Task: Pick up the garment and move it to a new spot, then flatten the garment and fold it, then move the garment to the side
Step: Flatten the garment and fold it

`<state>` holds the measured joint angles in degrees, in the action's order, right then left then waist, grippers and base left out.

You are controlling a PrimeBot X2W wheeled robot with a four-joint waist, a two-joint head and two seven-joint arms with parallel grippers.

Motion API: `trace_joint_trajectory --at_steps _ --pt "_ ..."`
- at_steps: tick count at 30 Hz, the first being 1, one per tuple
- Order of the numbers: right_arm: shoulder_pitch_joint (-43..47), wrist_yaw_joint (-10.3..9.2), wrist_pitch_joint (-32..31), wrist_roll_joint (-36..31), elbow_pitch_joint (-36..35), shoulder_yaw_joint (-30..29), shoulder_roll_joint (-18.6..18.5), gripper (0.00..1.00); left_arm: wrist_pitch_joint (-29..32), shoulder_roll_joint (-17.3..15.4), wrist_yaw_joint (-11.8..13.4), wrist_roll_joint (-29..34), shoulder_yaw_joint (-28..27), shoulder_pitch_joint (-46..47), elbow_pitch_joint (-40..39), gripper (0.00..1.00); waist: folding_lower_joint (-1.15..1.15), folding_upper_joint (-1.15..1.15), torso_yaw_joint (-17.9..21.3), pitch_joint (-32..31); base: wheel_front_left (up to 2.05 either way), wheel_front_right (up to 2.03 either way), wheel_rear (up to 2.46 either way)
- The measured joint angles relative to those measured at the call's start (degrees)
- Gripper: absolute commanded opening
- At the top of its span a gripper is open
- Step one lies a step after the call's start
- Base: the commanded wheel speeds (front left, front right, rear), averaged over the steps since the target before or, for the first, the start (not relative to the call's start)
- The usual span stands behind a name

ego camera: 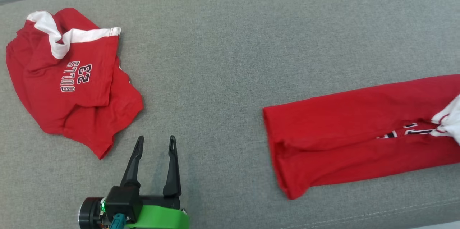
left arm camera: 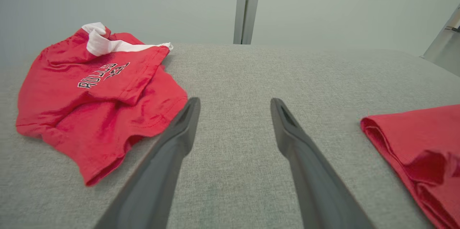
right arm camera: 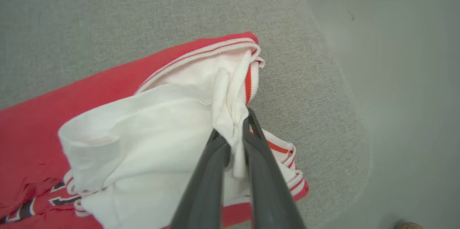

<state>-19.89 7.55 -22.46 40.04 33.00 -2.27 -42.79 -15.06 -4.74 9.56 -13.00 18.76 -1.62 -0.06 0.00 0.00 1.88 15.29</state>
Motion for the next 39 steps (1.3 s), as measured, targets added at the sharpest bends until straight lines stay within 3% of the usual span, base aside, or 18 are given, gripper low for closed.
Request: trace_joint_trajectory --at_steps 5,14,19,23,28,35,36,37,38,39 --pt "0.5 -0.01 -0.4 -0.1 -4.5 -1.9 -3.7 0.0 0.0 0.8 -1.5 0.0 -1.2 -1.4 0.9 1.0 0.0 0.0 0.2 -2.4 0.0 0.0 0.0" --pt "7.3 -0.04 -6.9 7.9 -28.6 6.8 -3.9 0.0 -0.1 1.7 -2.1 -1.0 -2.1 -2.0 1.2 1.0 0.0 0.0 0.1 -5.5 0.0 0.0 0.0" --pt "11.6 -0.03 -9.2 7.6 -36.1 12.0 4.3 0.0 -0.1 1.8 -2.0 -2.0 -1.6 -2.2 1.5 1.0 0.0 0.0 -0.6 -6.2 0.0 0.0 0.0" --pt "13.4 -0.04 -9.3 3.6 -35.9 15.6 12.2 0.0 -0.1 1.8 -1.3 -3.4 -0.3 -2.1 1.4 1.0 0.0 0.0 -1.4 -6.3 0.0 0.0 0.0" --pt "13.2 -0.07 -6.5 -2.2 -32.1 16.1 20.4 0.0 -0.1 1.9 -0.6 -4.1 0.7 -1.9 1.3 1.0 0.0 0.0 -2.0 -5.9 0.0 0.0 0.0" --pt "12.3 -0.07 -4.7 -6.4 -29.3 17.7 25.8 0.0 -0.1 1.9 -0.3 -4.2 1.0 -1.8 1.6 1.0 0.0 0.0 -2.1 -5.7 0.0 0.0 0.0" --pt "12.2 -0.07 -4.6 -6.9 -29.2 18.0 26.3 0.06 -0.1 1.9 -0.2 -4.3 1.0 -1.8 1.7 1.0 0.0 0.0 -2.1 -5.7 0.0 0.0 0.0" --pt "12.2 -0.07 -4.1 -7.2 -29.2 18.1 26.6 0.41 -0.1 1.9 -0.2 -4.3 1.0 -1.8 1.7 1.0 0.0 0.0 -2.0 -5.7 0.0 0.0 0.0" --pt "12.1 -0.07 -3.5 -7.8 -29.2 18.5 27.0 1.0 -0.1 1.9 -0.2 -4.3 1.0 -1.8 1.9 1.0 0.0 0.0 -2.0 -5.7 0.0 0.0 0.0" --pt "12.1 -0.07 -3.3 -8.0 -29.2 19.0 27.3 1.0 -0.1 1.9 -0.2 -4.3 1.0 -1.8 2.0 1.0 0.0 0.0 -1.9 -5.8 0.0 0.0 0.0"
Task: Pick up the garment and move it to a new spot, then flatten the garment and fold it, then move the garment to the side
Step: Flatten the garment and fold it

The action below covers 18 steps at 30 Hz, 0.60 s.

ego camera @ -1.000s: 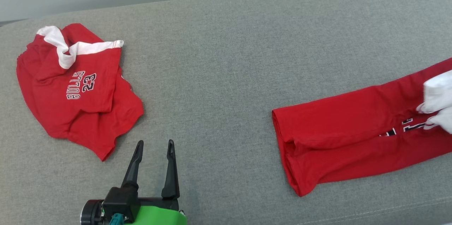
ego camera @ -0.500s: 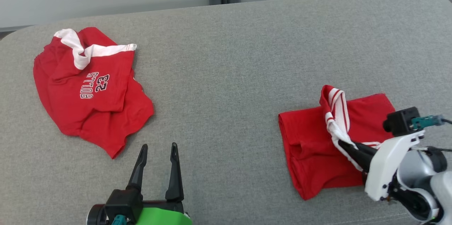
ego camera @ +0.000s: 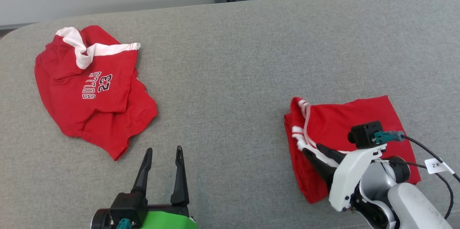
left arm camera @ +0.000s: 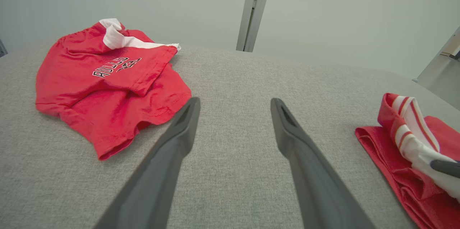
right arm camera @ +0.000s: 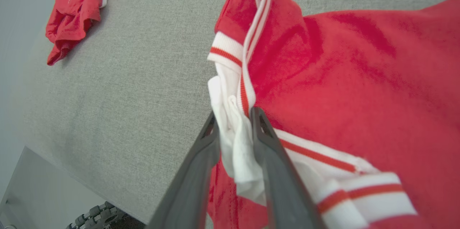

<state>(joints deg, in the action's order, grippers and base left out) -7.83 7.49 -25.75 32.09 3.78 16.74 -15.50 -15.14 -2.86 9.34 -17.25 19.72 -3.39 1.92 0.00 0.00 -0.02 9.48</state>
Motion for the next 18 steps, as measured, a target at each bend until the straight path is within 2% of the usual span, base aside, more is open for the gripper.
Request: trace_joint_trajectory --at_steps 7,11,13,18 --pt "0.4 0.01 9.3 4.3 -4.2 1.0 4.7 1.0 0.0 0.0 -0.3 0.3 -0.6 0.0 0.4 1.0 0.0 0.0 0.4 -0.5 0.0 0.0 0.0" --pt "2.3 0.0 15.6 5.3 -7.0 0.2 5.3 1.0 0.0 0.0 -0.5 0.4 -0.8 0.0 0.5 1.0 0.0 0.0 0.5 -1.2 0.0 0.0 0.0" --pt "3.9 0.0 19.5 3.3 -7.7 -1.0 4.4 1.0 0.0 0.0 -0.5 0.5 -0.9 -0.1 0.5 1.0 0.0 0.0 0.5 -1.7 0.0 0.0 0.0" --pt "7.1 0.0 29.9 -6.9 -5.6 -6.0 2.0 1.0 0.0 0.0 -0.9 1.0 -1.8 -0.6 0.1 1.0 0.0 0.0 0.8 -2.9 0.0 0.0 0.0"
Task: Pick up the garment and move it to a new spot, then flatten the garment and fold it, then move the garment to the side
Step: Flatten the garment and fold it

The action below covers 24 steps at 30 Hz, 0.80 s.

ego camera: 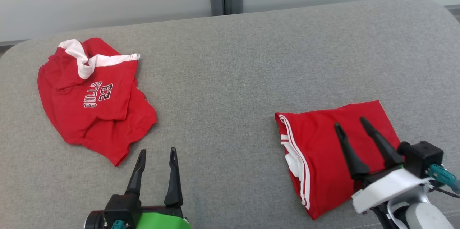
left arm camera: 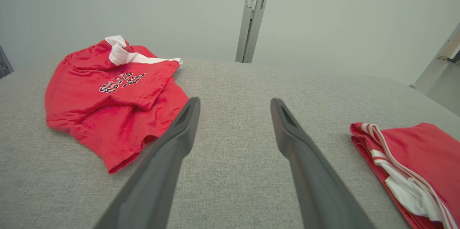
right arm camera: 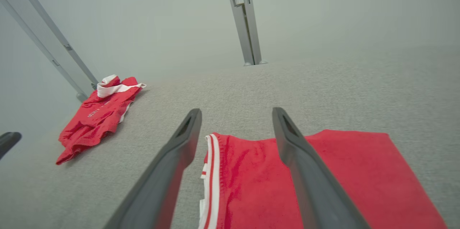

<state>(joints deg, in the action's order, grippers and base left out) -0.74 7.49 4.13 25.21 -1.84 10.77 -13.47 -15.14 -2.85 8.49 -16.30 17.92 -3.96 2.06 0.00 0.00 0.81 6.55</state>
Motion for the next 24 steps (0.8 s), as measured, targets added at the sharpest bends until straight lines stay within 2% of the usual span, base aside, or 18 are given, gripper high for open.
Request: trace_joint_trajectory --at_steps 3,5,8,10,15,24 --pt "1.9 0.0 7.3 -8.7 3.7 -3.8 -1.2 1.0 0.0 0.0 -0.6 0.8 -1.3 -0.5 -0.3 1.0 0.0 0.0 0.1 -0.9 0.0 0.0 0.0" --pt "3.0 0.01 9.7 -12.0 5.9 -5.5 -0.8 1.0 0.0 0.0 -1.0 1.8 -2.0 -0.9 -0.3 1.0 0.0 0.0 0.1 -1.6 0.0 0.0 0.0" --pt "4.7 0.01 10.7 -15.2 8.4 -8.0 0.1 1.0 0.0 0.0 -1.7 2.6 -3.1 -2.3 -0.1 1.0 0.0 0.0 -0.1 -2.8 0.0 0.0 0.0" --pt "5.4 0.01 10.9 -17.1 7.4 -10.0 0.5 1.0 0.0 0.0 -2.0 2.8 -3.8 -3.6 0.2 1.0 0.0 0.0 -0.3 -3.8 0.0 0.0 0.0" --pt "9.3 0.02 10.9 -18.7 5.8 -12.9 2.8 1.0 0.0 0.0 -2.8 3.3 -5.4 -6.6 0.7 1.0 0.0 0.0 -1.1 -6.1 0.0 0.0 0.0" --pt "10.3 0.02 10.9 -19.0 5.5 -12.4 4.0 1.0 0.0 0.0 -4.5 4.0 -6.6 -8.6 0.7 1.0 0.0 0.0 -2.9 -7.9 0.0 0.0 0.0"
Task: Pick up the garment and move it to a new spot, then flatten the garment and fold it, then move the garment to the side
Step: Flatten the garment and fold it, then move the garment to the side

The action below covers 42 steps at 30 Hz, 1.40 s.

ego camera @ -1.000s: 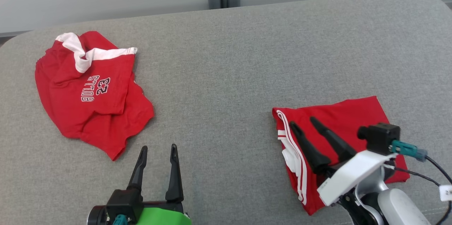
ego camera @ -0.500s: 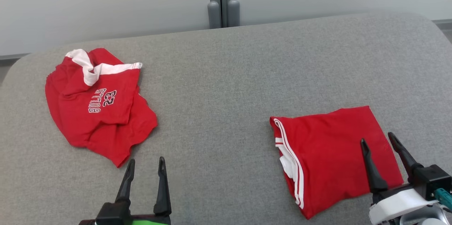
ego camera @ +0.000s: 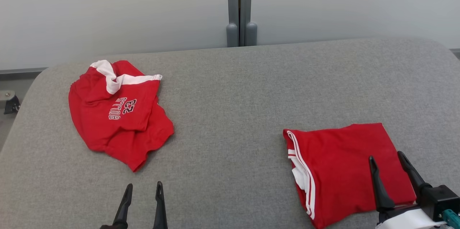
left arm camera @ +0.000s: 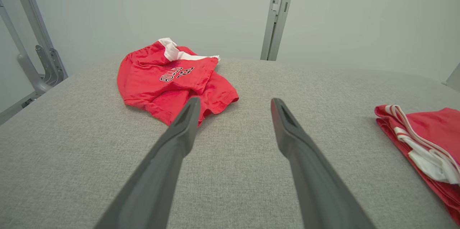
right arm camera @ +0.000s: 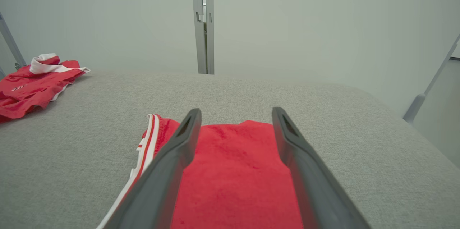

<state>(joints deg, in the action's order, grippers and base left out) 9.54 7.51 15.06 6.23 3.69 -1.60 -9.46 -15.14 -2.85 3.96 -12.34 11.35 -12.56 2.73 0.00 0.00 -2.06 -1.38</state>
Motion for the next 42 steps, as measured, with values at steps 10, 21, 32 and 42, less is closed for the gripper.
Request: trace_joint_trajectory --at_steps 10,21,32,42 --pt "-0.5 0.0 0.0 0.2 0.4 0.1 0.6 1.0 0.0 0.0 -0.6 0.1 0.2 0.0 -0.2 1.0 0.0 0.0 0.6 0.2 0.0 0.0 0.0" --pt "-8.1 0.0 -4.2 8.9 4.7 1.4 -4.9 1.0 0.0 0.0 -0.4 -0.1 0.9 0.2 -0.2 1.0 0.0 0.0 1.8 1.7 0.0 0.0 0.0" --pt "-20.5 0.03 -33.0 13.4 15.9 8.0 -18.4 1.0 0.0 0.0 0.1 -1.0 3.8 4.4 0.0 1.0 0.0 0.0 2.1 7.2 0.0 0.0 0.0" --pt "-27.4 0.02 -34.0 15.0 28.4 11.9 -17.2 1.0 0.0 0.0 0.4 -1.2 5.0 7.8 0.6 1.0 0.0 0.0 0.3 11.2 0.0 0.0 0.0"
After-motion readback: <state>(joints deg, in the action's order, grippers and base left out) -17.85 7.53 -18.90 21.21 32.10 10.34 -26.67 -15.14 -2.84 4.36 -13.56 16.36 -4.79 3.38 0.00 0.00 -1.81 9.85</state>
